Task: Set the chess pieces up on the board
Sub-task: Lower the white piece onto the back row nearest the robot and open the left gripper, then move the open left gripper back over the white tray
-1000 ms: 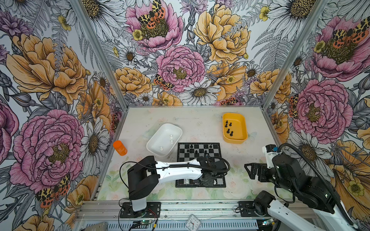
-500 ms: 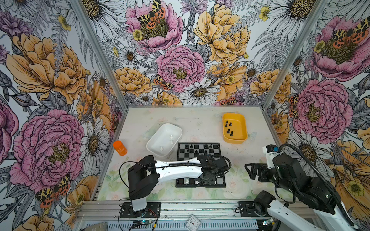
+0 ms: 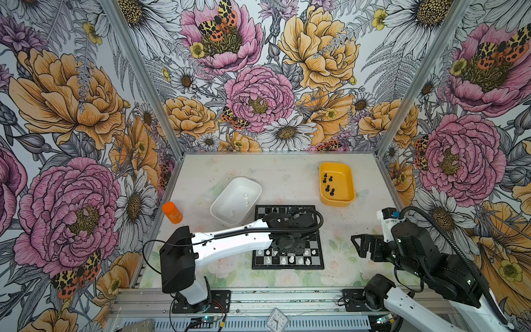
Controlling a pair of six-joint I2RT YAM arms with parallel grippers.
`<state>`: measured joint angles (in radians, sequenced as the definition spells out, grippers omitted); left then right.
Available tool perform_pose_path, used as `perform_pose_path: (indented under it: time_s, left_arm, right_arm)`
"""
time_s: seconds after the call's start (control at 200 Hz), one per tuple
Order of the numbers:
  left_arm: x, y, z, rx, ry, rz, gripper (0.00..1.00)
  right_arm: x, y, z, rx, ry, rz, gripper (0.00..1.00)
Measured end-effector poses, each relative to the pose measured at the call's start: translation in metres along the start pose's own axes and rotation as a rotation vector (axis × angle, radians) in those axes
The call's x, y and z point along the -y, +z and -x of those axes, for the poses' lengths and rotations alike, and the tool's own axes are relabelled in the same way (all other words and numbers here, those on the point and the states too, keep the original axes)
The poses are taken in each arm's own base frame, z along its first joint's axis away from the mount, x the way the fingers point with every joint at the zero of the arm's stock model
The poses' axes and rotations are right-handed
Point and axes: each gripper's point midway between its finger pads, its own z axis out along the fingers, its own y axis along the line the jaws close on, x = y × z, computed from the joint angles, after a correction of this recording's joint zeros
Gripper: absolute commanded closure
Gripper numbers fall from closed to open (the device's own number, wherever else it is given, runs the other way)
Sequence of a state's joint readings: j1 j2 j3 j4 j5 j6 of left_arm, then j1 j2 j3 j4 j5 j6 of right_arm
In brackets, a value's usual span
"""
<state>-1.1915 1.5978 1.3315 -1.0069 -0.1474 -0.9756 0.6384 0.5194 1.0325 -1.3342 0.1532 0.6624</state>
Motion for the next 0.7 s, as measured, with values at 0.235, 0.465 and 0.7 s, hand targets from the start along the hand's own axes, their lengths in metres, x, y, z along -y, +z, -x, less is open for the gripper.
perform_pose_path:
  time_s: [0.235, 0.465, 0.7]
  left_arm:
    - [-0.072, -0.042, 0.067, 0.122, -0.183, 0.044, 0.59]
    - [-0.181, -0.083, 0.144, 0.28, -0.414, 0.145, 0.57]
    - [-0.239, -0.054, 0.185, 0.216, -0.463, 0.216, 0.58]
  right_arm:
    - [-0.01, 0.018, 0.013, -0.024, -0.022, -0.024, 0.0]
    - [-0.04, 0.068, 0.043, -0.07, -0.075, -0.051, 0.0]
    - [-0.085, 0.132, 0.085, -0.098, -0.118, -0.034, 0.0]
